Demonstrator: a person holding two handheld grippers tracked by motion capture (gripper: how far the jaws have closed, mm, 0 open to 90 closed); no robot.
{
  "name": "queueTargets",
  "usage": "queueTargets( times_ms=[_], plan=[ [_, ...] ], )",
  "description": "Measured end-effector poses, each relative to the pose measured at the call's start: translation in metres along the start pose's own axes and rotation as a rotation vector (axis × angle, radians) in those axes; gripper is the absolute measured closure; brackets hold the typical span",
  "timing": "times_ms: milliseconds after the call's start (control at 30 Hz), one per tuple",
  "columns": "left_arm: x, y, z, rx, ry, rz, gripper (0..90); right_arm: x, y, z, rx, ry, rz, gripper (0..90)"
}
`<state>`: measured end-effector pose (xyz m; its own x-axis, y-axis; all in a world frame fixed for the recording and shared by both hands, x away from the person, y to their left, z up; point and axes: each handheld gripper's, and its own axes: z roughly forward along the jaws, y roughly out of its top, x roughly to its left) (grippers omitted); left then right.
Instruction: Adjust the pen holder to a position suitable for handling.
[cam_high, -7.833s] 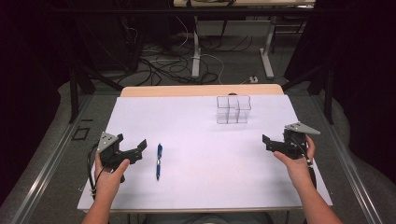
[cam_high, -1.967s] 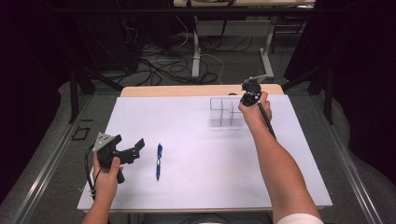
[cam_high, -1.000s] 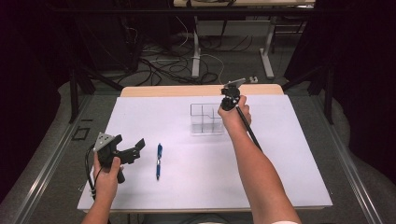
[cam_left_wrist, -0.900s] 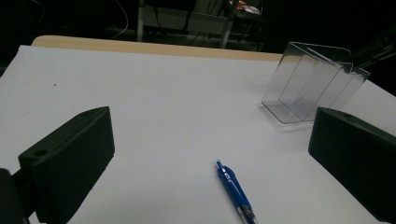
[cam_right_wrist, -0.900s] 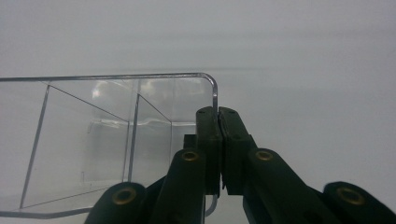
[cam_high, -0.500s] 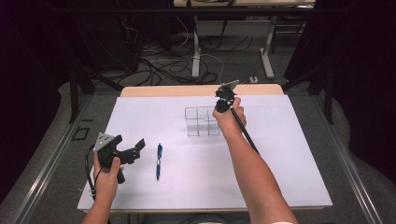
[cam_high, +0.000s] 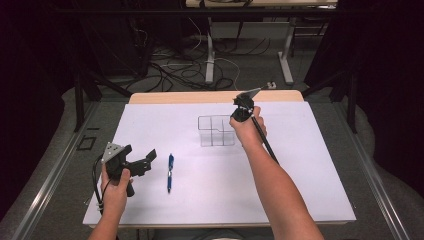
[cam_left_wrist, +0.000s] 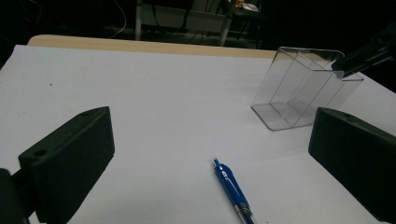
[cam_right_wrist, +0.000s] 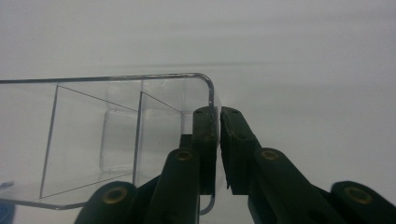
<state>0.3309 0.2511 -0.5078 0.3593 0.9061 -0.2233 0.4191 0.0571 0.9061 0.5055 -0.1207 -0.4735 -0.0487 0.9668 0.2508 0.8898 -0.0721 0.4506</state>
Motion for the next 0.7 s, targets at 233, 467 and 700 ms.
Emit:
queueTargets(
  times_ms=[233,467,700],
  plan=[
    [0.000,0.000,0.000,0.002,0.001,0.000,0.2,-0.007,-0.005,0.004,-0.029,0.047,-0.039,67.7],
    [0.000,-0.001,0.000,0.004,0.003,0.001,0.2,-0.009,-0.010,0.005,-0.072,0.045,-0.112,56.8],
    [0.000,-0.001,0.000,0.007,0.006,0.003,0.2,-0.015,-0.014,0.000,-0.090,0.074,-0.209,41.0]
  ],
)
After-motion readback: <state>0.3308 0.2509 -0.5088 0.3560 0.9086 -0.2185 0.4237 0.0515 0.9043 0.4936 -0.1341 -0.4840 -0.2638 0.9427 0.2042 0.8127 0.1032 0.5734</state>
